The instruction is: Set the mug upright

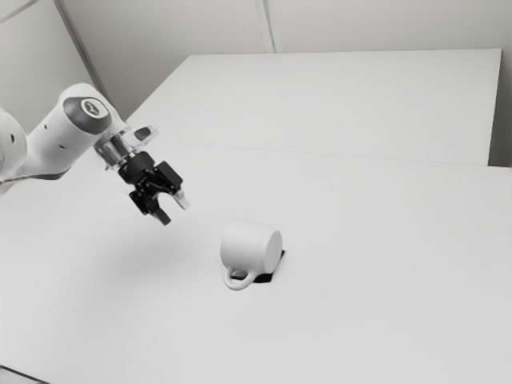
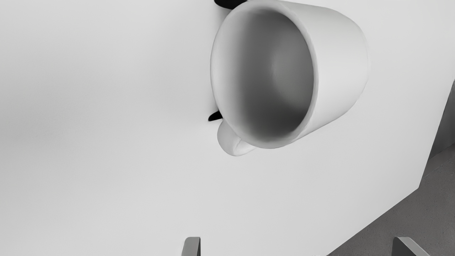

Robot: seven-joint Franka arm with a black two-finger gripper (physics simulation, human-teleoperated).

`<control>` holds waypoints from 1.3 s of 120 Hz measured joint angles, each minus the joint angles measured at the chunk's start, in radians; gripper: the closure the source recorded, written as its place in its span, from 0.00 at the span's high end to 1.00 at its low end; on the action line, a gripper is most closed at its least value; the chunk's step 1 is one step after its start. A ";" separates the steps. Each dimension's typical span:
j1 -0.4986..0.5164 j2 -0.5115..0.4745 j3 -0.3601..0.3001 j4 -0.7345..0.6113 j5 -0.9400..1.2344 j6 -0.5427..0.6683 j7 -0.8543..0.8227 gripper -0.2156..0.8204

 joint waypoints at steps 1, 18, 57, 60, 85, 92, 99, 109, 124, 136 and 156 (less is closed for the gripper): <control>-0.002 0.000 0.000 -0.003 -0.006 0.000 0.003 0.77; -0.037 0.005 -0.008 -0.040 -0.095 0.032 0.048 0.77; -0.051 0.113 -0.015 -0.052 -0.263 0.136 0.138 0.77; -0.051 0.118 -0.015 -0.052 -0.270 0.141 0.145 0.77; -0.079 0.146 -0.022 -0.057 -0.318 0.166 0.190 0.77; -0.087 0.147 -0.028 -0.060 -0.327 0.172 0.199 0.77; -0.096 0.146 -0.031 -0.069 -0.338 0.178 0.208 0.76; -0.106 0.143 -0.032 -0.074 -0.348 0.188 0.217 0.70; -0.113 0.143 -0.032 -0.075 -0.354 0.198 0.229 0.57; -0.117 0.138 -0.041 -0.073 -0.356 0.206 0.235 0.51; -0.121 0.131 -0.059 -0.067 -0.357 0.221 0.240 0.41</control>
